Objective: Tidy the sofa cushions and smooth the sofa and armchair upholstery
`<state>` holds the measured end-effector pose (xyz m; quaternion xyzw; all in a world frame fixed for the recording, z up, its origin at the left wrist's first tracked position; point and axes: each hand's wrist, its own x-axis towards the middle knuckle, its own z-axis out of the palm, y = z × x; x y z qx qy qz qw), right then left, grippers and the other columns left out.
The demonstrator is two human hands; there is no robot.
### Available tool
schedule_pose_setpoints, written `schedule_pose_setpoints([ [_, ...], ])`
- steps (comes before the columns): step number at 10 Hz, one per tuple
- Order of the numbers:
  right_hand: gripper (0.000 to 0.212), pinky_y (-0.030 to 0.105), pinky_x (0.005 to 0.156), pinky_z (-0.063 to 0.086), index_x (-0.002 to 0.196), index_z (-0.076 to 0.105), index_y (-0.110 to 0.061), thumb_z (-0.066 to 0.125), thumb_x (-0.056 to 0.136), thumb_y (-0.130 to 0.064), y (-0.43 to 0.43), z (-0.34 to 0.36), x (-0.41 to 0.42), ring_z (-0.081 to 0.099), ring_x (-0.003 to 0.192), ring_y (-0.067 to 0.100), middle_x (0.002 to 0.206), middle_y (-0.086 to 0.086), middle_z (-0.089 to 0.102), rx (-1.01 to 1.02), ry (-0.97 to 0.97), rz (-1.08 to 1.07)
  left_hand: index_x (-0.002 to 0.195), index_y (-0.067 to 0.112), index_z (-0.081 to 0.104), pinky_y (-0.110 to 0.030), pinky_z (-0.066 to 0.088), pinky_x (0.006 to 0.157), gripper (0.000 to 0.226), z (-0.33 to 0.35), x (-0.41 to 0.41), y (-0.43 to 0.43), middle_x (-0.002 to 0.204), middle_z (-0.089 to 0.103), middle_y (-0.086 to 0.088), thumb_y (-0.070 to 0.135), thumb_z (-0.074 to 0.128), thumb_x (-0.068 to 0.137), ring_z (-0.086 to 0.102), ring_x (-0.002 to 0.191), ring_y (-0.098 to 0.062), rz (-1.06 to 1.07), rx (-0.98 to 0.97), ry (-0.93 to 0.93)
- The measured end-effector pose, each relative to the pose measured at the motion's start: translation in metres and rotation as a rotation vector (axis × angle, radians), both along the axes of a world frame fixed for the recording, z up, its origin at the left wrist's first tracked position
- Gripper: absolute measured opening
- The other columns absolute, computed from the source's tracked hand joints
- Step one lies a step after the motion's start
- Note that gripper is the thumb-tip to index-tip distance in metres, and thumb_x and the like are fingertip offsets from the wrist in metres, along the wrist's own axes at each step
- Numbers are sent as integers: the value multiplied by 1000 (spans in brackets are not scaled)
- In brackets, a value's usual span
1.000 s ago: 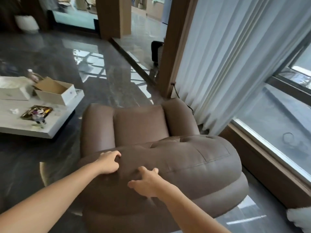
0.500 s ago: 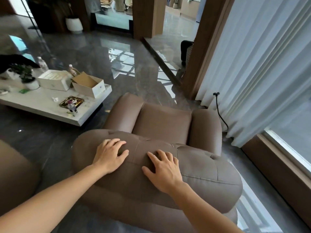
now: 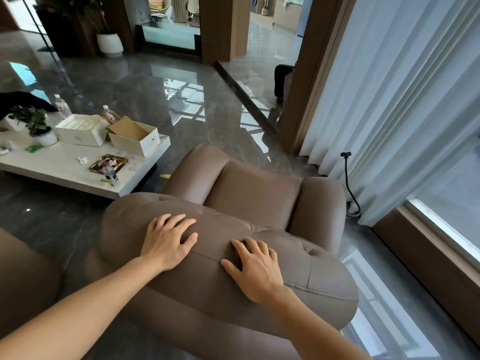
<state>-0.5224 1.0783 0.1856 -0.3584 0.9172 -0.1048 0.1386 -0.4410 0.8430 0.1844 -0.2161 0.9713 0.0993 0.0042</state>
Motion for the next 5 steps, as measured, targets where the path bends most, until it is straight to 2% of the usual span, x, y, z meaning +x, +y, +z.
schedule_pose_setpoints([
  [1,67,48,117,21,149,30,-37,23,93,-73,-5,1,3,28,141,29,155,-1,36,-3,-17,-8,138,39,47,-47,23,116,72,-1,0,-7,151,44,7,67,15,80,30,140,-25,-12,6,-25],
  [2,65,47,115,24,147,35,-36,26,94,-71,-8,6,2,31,139,29,152,0,40,-5,-41,-18,137,39,49,-47,25,115,58,1,-7,-9,150,44,8,62,27,88,32,138,-25,-27,26,-35],
  [3,52,44,98,43,124,61,-28,33,96,-62,0,22,-8,51,121,29,130,3,61,-27,-78,-111,121,38,59,-43,37,105,40,12,-30,1,139,55,7,50,30,96,45,126,-24,-139,133,-31],
  [4,46,35,73,46,89,70,-18,41,95,-53,22,49,-31,63,99,35,103,11,70,-27,-122,-311,82,27,56,-42,47,89,37,42,-78,41,110,68,-3,46,28,96,58,108,-31,-285,238,-93],
  [5,41,35,73,44,82,66,-16,43,95,-48,57,83,-53,61,99,38,103,18,69,-59,-144,-438,77,23,54,-40,46,87,35,81,-129,96,112,69,-11,40,29,96,59,109,-35,-433,200,-108],
])
